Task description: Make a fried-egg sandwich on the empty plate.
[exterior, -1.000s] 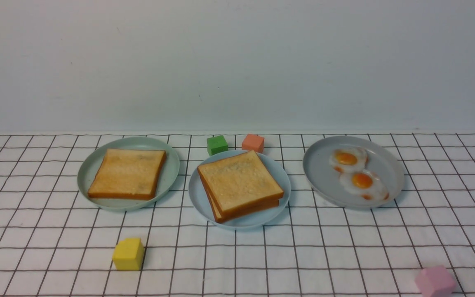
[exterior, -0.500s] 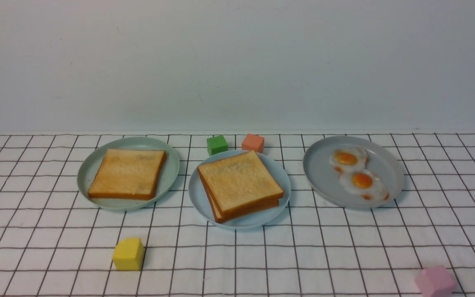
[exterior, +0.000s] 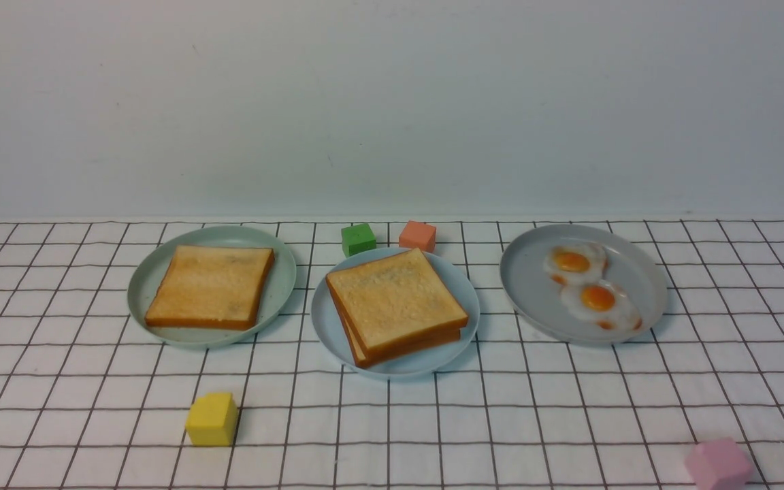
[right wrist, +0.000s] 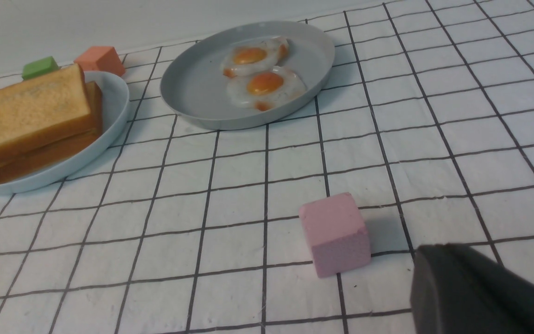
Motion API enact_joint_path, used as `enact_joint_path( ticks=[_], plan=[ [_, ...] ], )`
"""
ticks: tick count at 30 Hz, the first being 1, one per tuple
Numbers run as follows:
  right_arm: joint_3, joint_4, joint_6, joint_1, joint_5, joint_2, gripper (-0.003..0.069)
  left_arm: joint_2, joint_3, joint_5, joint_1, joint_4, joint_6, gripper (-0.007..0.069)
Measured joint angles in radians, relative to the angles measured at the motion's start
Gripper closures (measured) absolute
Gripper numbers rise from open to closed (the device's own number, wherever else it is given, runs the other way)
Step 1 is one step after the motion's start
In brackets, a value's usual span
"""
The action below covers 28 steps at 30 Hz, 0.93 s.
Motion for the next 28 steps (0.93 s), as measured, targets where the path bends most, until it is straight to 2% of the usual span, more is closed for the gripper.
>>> enact_joint_path(
  ticks=[28],
  plan=[
    [0.000,0.000,0.000,0.000,0.000,0.000,0.0632,0.000,0.000,0.000,0.000,0.000,0.000,0.0628]
  ],
)
